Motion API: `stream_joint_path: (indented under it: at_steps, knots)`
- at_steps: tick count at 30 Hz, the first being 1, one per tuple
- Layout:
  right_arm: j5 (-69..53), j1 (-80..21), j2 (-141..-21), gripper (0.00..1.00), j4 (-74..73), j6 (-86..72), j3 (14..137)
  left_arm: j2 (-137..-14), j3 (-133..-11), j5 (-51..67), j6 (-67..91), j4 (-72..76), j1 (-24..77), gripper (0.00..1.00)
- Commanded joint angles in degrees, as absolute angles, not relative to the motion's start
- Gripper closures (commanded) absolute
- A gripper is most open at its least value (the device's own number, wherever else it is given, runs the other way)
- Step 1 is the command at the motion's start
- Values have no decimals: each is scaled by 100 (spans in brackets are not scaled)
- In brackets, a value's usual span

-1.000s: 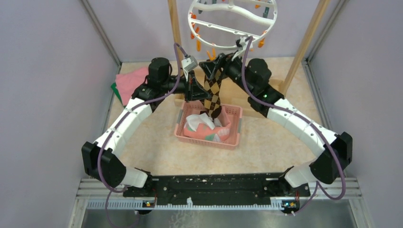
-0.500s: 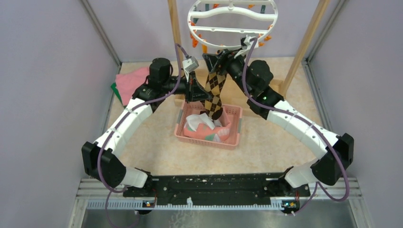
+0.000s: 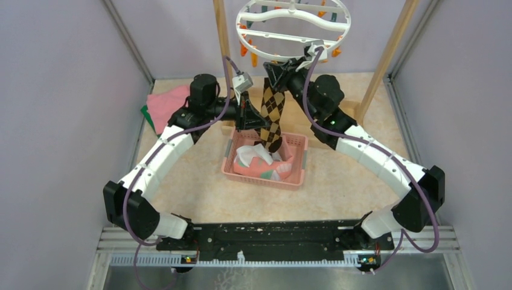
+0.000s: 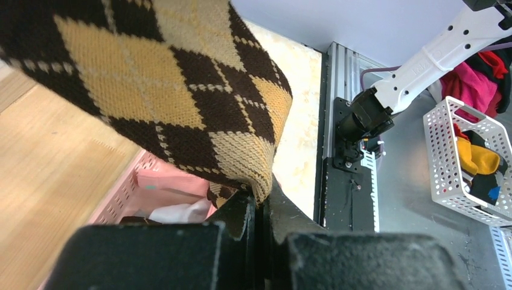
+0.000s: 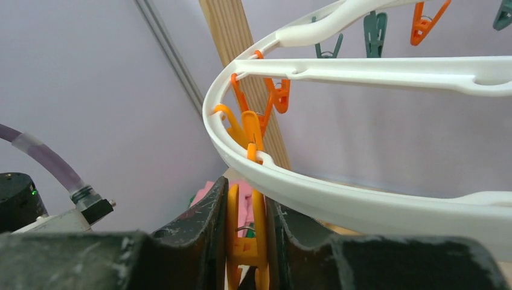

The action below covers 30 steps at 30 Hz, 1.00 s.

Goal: Remove the socks clipped to the hanger

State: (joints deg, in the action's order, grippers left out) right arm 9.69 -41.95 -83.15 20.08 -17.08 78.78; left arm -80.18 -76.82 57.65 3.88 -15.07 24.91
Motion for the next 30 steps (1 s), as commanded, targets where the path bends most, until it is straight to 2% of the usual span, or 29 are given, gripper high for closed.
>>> stream_joint_path:
  at_steps: [1, 8, 9, 10, 12, 13, 14, 16, 20, 25, 28, 30]
  knots:
    - [1057, -4180, -8347, 98, 2162, -1689, 8251, -7737, -7767, 5762, 179, -1535, 2514, 100]
    - [1083, -4016, -8225, 100, 1795, -1705, 8233, -7453, -7113, 4996, -878, -2081, 2514, 100]
    - [1081, -3997, -8192, 97, 1720, -1712, 8203, -7409, -6954, 4912, -1004, -2083, 2509, 100]
    - [1079, -3986, -8155, 85, 1626, -1714, 8142, -7389, -6797, 4828, -1126, -2076, 2515, 100]
    - [1087, -3981, -8047, 49, 1528, -1714, 7958, -7410, -6554, 4638, -1363, -2092, 2520, 100]
    - [1101, -3988, -7951, 37, 1526, -1718, 7806, -7452, -6455, 4559, -1467, -2126, 2514, 100]
    - [1111, -3981, -7850, 27, 1528, -1724, 7662, -7509, -6373, 4477, -1570, -2152, 2521, 96]
    - [1163, -3986, -7627, 16, 1529, -1777, 7317, -7622, -6219, 4271, -1767, -2202, 2522, 85]
    - [1152, -3990, -7153, 3, 1337, -2075, 6642, -7856, -6099, 3814, -2078, -2258, 2520, 71]
    - [1187, -4008, -6455, 1, 1066, -2444, 5558, -8072, -5842, 3053, -2415, -2058, 2520, 54]
    - [1124, -4014, -6160, 1, 1038, -2779, 4850, -8288, -5624, 2668, -2719, -1949, 2518, 31]
    - [1023, -4068, -6112, 1, 1091, -2945, 4461, -8416, -5545, 2511, -2844, -1930, 2521, 3]
